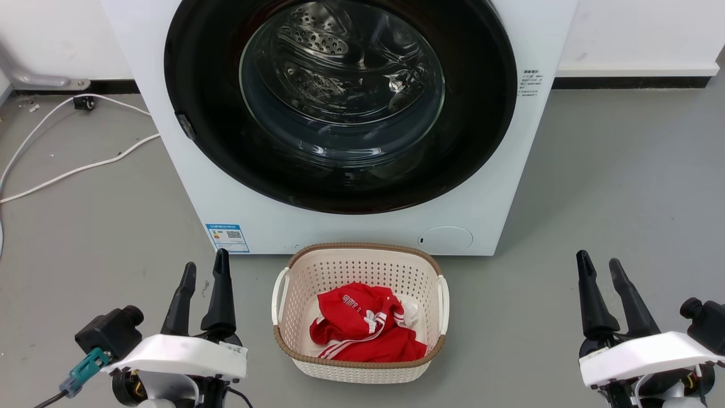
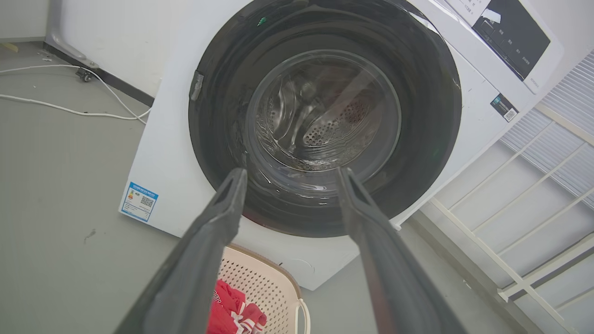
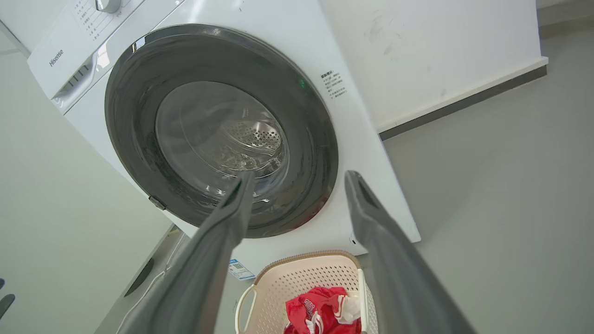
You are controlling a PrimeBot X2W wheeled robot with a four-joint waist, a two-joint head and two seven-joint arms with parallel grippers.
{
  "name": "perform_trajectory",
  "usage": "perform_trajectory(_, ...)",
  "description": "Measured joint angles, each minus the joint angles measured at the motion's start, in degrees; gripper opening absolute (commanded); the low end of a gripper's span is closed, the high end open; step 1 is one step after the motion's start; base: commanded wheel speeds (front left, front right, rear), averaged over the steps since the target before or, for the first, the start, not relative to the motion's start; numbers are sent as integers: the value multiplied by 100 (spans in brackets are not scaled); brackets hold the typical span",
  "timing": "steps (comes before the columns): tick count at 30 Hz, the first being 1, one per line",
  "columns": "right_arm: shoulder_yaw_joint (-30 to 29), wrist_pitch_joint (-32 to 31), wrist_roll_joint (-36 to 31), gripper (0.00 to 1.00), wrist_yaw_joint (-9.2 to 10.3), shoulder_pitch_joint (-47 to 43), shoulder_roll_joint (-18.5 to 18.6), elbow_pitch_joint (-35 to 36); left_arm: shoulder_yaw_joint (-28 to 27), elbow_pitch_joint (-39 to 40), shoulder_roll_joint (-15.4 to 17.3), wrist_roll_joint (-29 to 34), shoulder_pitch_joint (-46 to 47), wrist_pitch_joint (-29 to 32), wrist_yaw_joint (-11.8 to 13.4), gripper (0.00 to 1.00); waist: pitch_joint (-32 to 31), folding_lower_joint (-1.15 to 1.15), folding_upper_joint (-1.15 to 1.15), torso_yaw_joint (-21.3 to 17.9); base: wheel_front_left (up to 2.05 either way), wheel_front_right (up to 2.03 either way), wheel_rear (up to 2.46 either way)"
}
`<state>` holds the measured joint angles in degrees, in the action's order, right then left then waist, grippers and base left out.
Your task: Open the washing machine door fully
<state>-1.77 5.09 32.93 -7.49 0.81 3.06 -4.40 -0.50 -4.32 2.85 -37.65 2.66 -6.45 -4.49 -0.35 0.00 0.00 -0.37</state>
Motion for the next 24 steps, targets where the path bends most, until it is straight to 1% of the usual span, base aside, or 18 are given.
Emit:
perform_trajectory(4, -3, 0, -325, 100, 0, -14, 0, 74, 25, 21, 0, 300, -3, -65, 5, 100, -4, 0, 0, -3, 0, 0, 0)
perform_trajectory(14, 24, 44, -992, 100, 0, -73, -2, 322, 114, 132, 27, 1038, -7, -222, 119, 100, -10, 0, 0, -18, 0, 0, 0)
perform_trajectory(24, 20, 51, -1523, 100, 0, -115, -2, 375, 200, 200, 81, 1639, -10, -355, 205, 100, -9, 0, 0, -22, 0, 0, 0)
